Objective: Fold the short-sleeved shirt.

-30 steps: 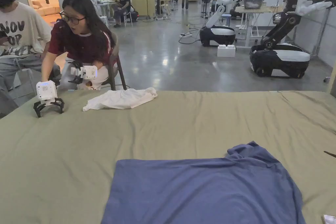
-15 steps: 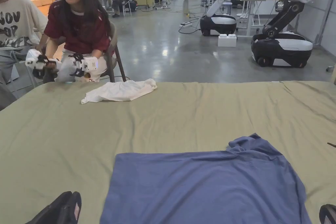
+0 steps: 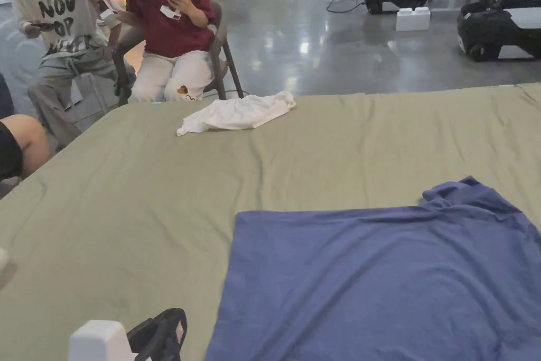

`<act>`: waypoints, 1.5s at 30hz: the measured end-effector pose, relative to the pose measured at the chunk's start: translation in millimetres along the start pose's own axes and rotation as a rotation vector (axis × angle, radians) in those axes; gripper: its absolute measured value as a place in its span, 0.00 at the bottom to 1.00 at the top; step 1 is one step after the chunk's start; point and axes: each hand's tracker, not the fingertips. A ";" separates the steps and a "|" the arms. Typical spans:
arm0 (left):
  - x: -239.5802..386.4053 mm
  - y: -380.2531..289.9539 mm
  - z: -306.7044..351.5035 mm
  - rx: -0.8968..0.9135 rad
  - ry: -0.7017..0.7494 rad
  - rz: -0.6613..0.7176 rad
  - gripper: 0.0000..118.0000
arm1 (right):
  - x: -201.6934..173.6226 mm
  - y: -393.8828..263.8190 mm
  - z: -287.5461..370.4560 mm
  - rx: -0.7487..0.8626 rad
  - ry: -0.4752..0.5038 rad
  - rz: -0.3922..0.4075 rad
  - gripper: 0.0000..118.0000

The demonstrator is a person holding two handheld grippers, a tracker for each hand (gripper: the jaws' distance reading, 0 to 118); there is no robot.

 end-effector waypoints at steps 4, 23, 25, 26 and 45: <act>-28.7 -32.8 -51.9 -0.214 0.014 0.043 0.65 | 6.2 -11.0 -2.0 -0.038 -0.001 -0.044 0.00; -22.4 -74.8 -148.4 -0.610 -0.024 -0.046 0.10 | 84.0 -70.1 -4.2 -0.418 -0.265 -0.155 0.16; -16.4 -75.1 -148.4 -0.610 -0.009 -0.081 0.08 | 95.7 -88.1 -19.5 -0.520 -0.274 -0.164 0.71; -13.7 -75.1 -147.2 -0.606 -0.007 -0.104 0.07 | 99.7 -94.5 -25.3 -0.541 -0.262 -0.178 0.71; -11.1 -16.7 -114.5 -0.400 -0.054 -0.043 0.05 | 102.5 -47.5 -83.0 -0.503 -0.189 -0.111 0.02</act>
